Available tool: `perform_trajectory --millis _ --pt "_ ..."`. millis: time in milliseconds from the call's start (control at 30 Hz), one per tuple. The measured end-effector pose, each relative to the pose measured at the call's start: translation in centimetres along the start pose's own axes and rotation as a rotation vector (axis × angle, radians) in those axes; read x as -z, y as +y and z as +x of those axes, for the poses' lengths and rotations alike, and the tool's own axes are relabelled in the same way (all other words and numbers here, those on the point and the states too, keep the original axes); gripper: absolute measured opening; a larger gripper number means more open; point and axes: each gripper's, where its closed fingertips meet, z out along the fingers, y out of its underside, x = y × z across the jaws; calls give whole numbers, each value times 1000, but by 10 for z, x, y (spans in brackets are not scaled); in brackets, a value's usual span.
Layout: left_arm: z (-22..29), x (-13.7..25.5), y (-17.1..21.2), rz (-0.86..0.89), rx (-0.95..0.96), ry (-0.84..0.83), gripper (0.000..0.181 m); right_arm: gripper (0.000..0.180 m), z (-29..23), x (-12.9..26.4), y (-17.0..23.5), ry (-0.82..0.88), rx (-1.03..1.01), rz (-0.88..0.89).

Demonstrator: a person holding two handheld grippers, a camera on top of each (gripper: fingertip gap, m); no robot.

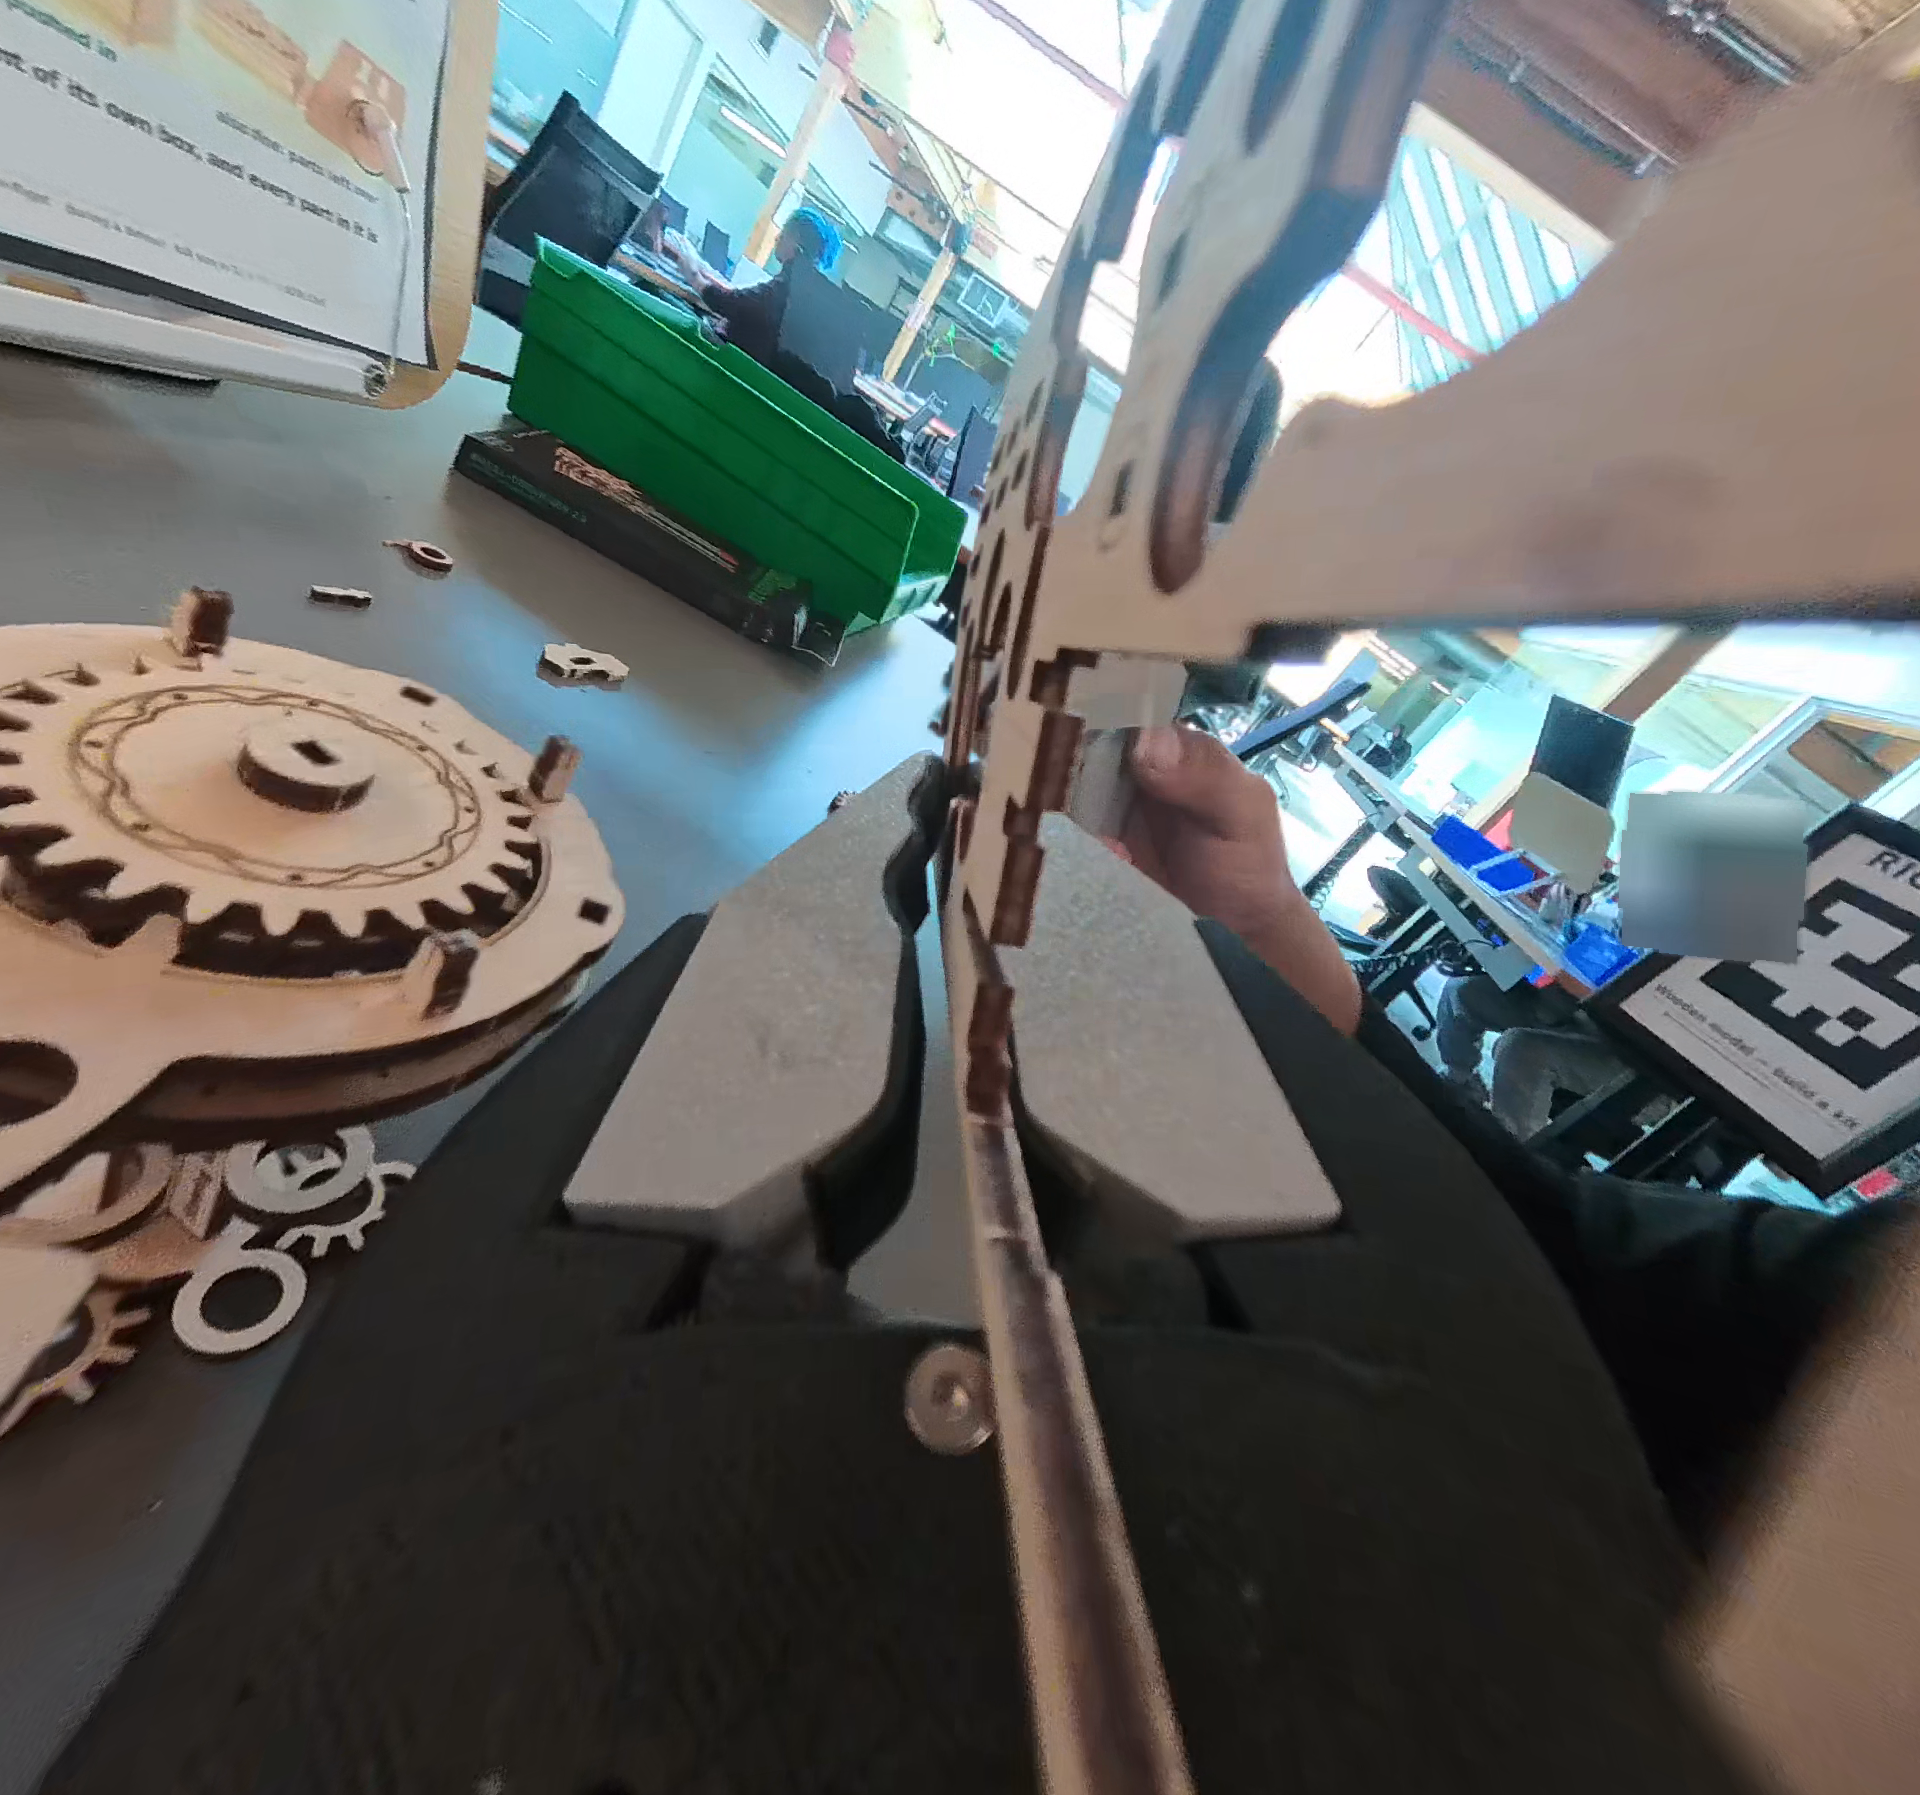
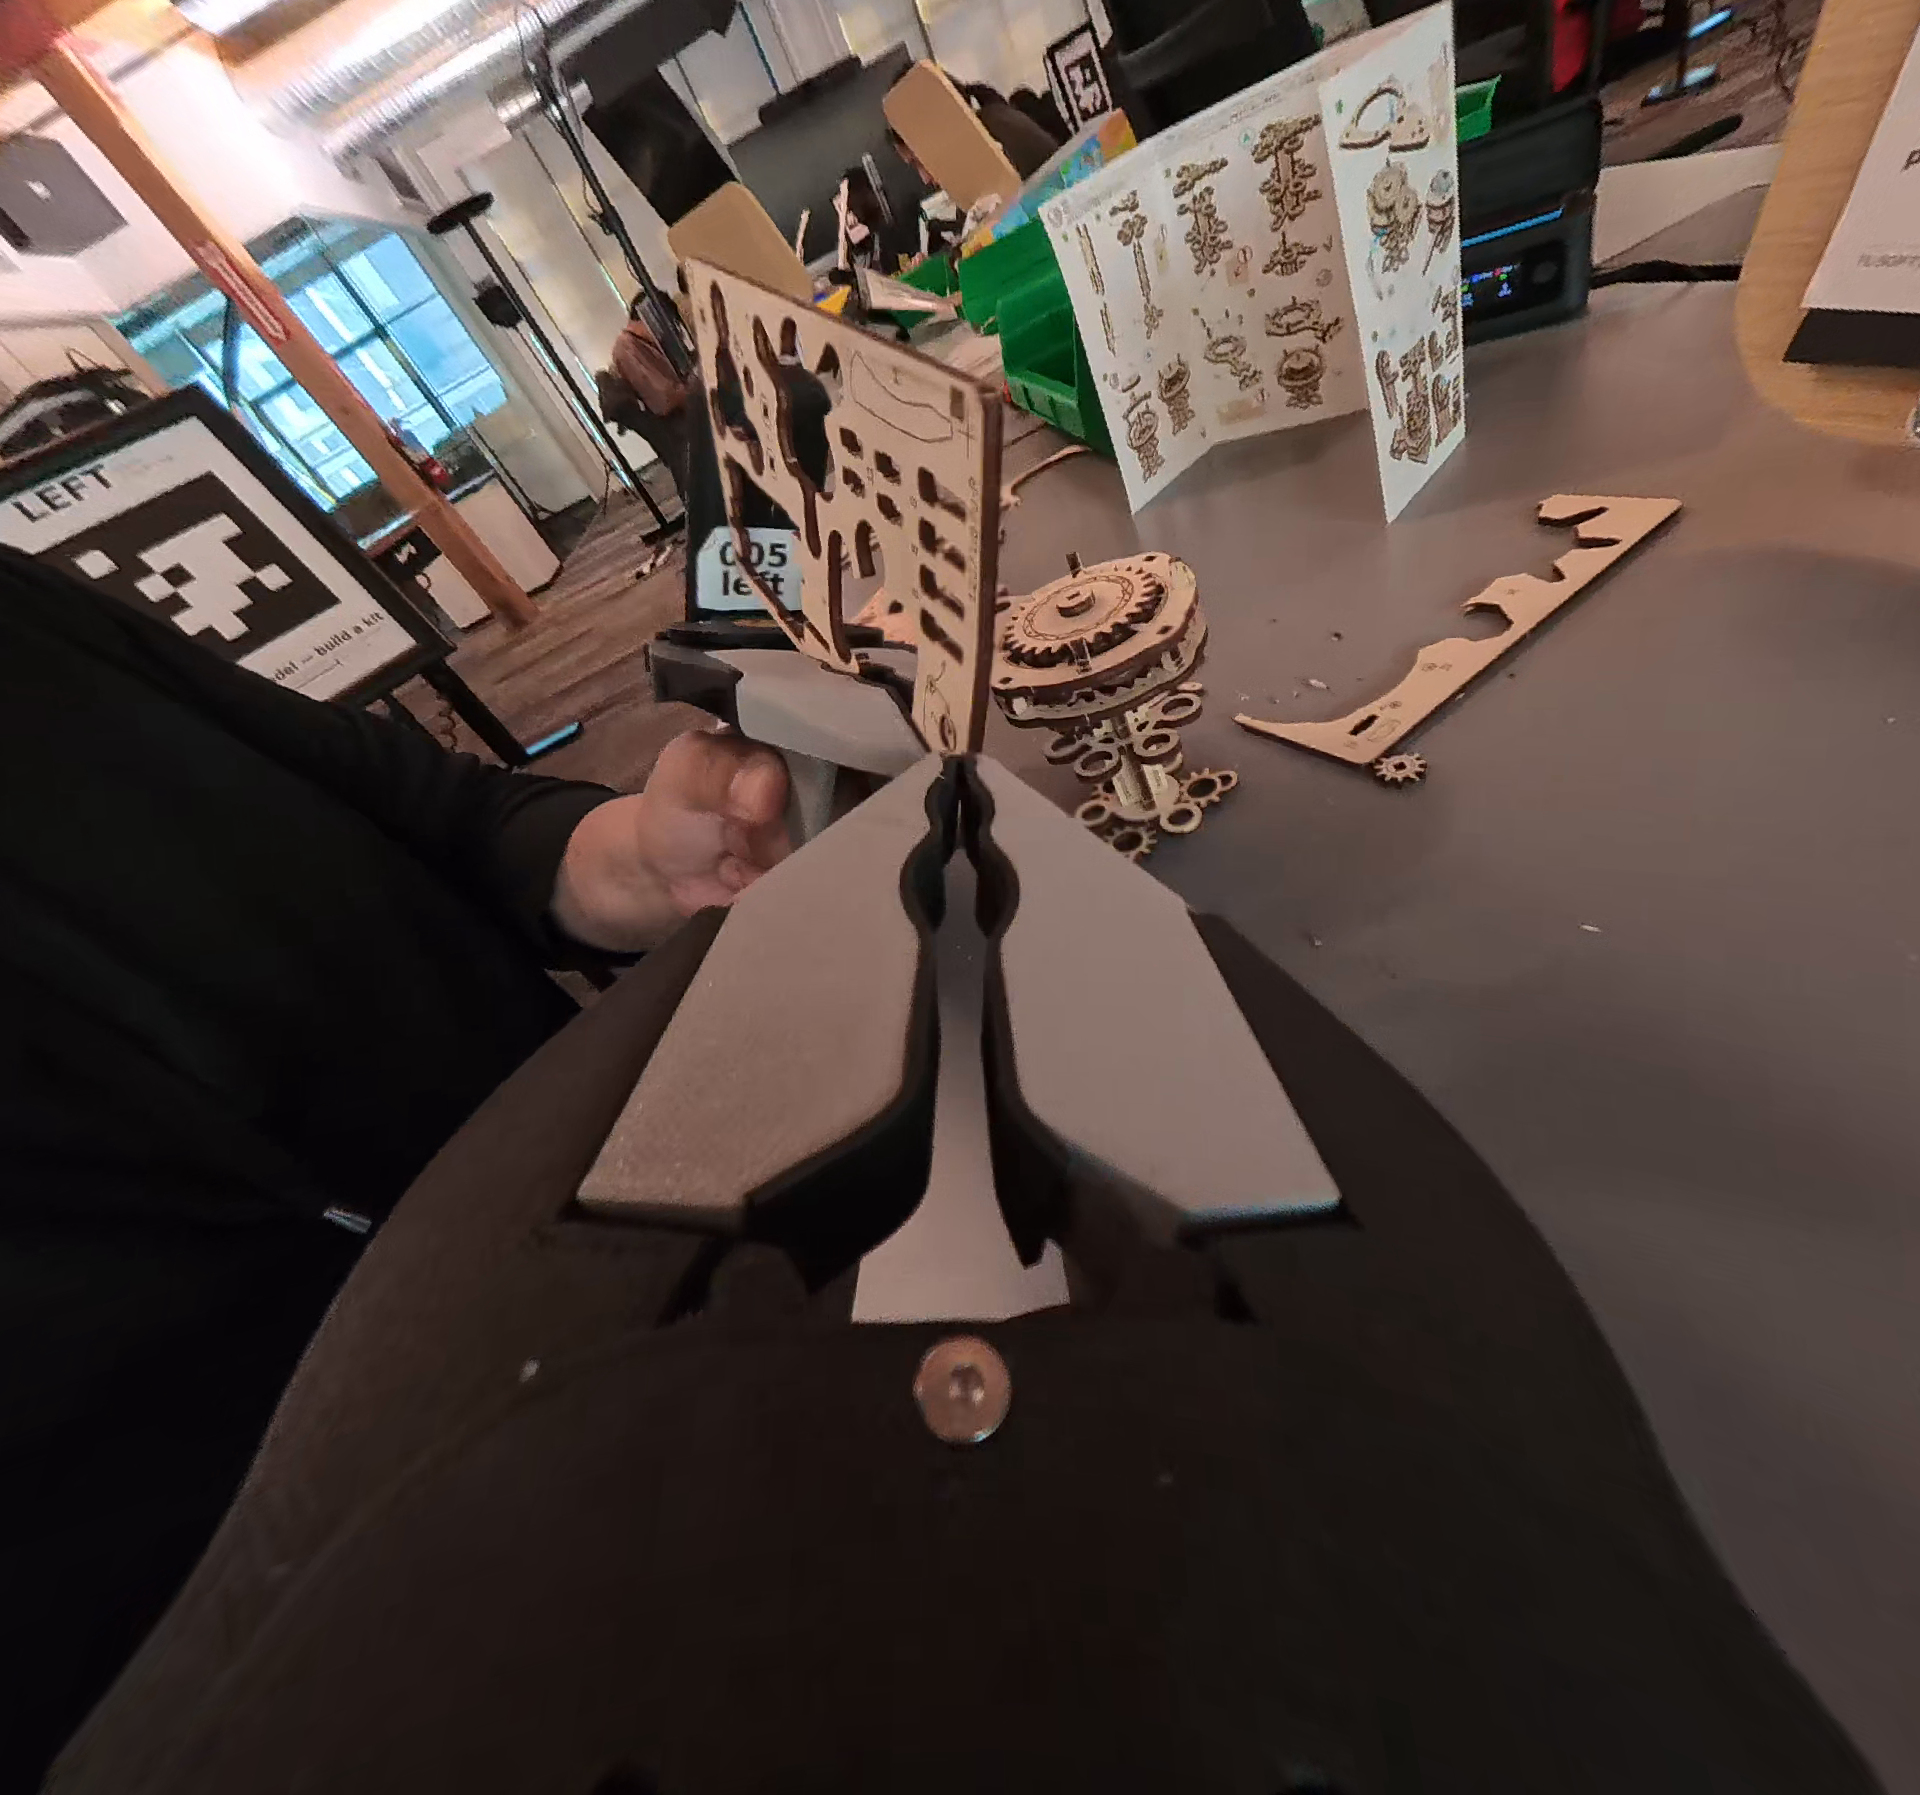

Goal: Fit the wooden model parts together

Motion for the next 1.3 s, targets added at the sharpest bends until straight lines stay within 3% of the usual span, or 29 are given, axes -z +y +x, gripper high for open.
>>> perform_trajectory --millis 167,767,1000,1200,1300 --pt "0 -1 1 -7 -8 -5 0 5 8 1 4 63 18 -11" --pt "-6 -1 -1 11 -14 -58 0 2 8 -16 -1 -6 -103 97" --pt "-5 1 -4 30 -133 -147 0 2 8 -18 -2 145 -51 72" --pt "-11 4 -8 57 -122 -181 1 2 14 -24 -3 402 239 -80" --pt "-12 6 -10 66 -129 -199 1 2 15 -27 -3 405 293 -116"
